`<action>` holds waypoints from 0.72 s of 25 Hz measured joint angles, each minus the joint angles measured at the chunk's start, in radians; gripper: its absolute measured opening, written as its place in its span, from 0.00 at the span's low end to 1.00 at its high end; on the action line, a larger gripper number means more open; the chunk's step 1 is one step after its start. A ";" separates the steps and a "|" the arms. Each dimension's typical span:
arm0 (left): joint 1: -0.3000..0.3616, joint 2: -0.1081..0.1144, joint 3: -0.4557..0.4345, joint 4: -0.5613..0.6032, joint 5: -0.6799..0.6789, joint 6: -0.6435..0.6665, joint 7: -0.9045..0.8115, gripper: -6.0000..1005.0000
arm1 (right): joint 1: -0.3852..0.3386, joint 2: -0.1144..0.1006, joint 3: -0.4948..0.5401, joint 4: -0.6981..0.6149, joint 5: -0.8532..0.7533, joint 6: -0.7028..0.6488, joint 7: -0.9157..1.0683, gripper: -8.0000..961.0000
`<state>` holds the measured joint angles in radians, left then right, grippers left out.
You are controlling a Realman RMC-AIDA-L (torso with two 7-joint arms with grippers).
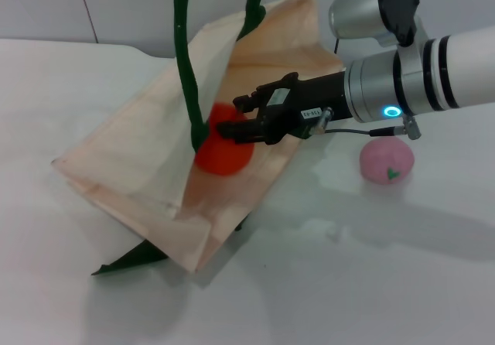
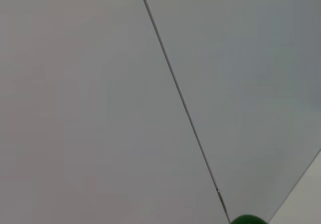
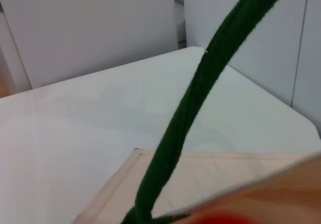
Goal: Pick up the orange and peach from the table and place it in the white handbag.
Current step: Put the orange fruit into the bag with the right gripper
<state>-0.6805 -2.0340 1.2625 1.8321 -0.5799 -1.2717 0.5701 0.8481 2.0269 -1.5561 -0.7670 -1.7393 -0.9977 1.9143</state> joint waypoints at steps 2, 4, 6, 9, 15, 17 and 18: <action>0.000 0.000 0.000 0.001 0.000 0.001 0.000 0.11 | 0.001 -0.001 -0.001 0.004 0.000 0.000 0.000 0.40; -0.003 0.000 0.000 0.001 0.000 0.002 -0.001 0.11 | 0.006 -0.002 -0.001 0.016 0.000 0.001 0.000 0.49; -0.003 0.000 0.000 0.001 0.000 0.002 -0.003 0.11 | 0.012 -0.003 -0.001 0.027 0.000 0.001 0.000 0.57; 0.002 0.001 0.000 0.001 0.005 0.002 -0.006 0.11 | 0.014 -0.003 0.005 0.033 0.000 0.001 0.000 0.70; 0.039 0.002 -0.005 0.002 0.013 0.004 -0.005 0.11 | -0.008 -0.032 0.035 0.033 -0.012 -0.005 0.023 0.86; 0.055 0.002 -0.008 0.002 0.016 0.007 -0.004 0.11 | -0.033 -0.057 0.060 0.023 -0.032 -0.008 0.054 0.86; 0.062 0.002 -0.008 0.002 0.019 0.010 -0.005 0.11 | -0.045 -0.068 0.071 0.016 -0.046 -0.008 0.071 0.86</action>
<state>-0.6184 -2.0325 1.2540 1.8346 -0.5611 -1.2619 0.5656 0.8033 1.9590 -1.4853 -0.7508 -1.7849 -1.0061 1.9853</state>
